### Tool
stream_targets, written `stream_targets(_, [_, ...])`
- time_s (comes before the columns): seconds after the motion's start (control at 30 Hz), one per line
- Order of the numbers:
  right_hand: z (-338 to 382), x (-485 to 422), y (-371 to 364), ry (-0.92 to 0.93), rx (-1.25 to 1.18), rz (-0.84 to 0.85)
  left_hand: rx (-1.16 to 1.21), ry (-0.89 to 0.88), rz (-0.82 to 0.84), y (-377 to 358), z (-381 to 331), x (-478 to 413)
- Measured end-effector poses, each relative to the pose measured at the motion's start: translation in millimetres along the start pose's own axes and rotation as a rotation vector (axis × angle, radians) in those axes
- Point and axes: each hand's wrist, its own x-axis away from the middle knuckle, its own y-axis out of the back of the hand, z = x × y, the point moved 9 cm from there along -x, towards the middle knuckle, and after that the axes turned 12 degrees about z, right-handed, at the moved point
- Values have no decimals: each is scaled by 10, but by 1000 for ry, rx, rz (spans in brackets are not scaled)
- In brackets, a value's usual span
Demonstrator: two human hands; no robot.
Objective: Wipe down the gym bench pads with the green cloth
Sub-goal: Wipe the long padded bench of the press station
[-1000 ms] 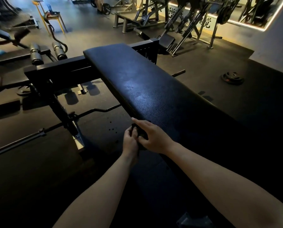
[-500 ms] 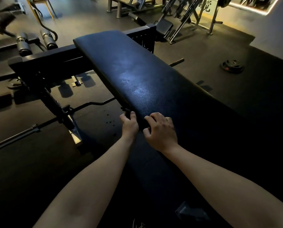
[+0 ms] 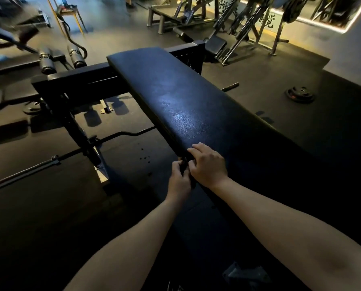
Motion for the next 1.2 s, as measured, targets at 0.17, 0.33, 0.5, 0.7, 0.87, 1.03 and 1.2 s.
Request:
stream_targets(0.17, [-112, 320, 49, 13, 88, -74, 1, -26, -180, 252, -233, -279])
stream_targets(0.33, [-124, 296, 68, -53, 100, -63, 42, -29, -133, 67, -258, -335])
stream_targets(0.5, [-127, 299, 40, -29, 70, 5, 114, -34, -132, -73, -151, -80])
stream_targets(0.7, [-148, 573, 141, 95, 160, -54, 84, -97, -99, -341, -87, 466])
stream_targets(0.87, [-186, 854, 119, 114, 195, -39, -105, -126, -120, -387, -27, 678])
stream_targets(1.03, [-229, 864, 116, 93, 144, -27, -36, -74, -303, -137, -129, 499])
stream_targets(1.2, [-269, 845, 136, 90, 78, -77, 8, -51, -251, -211, -333, 114])
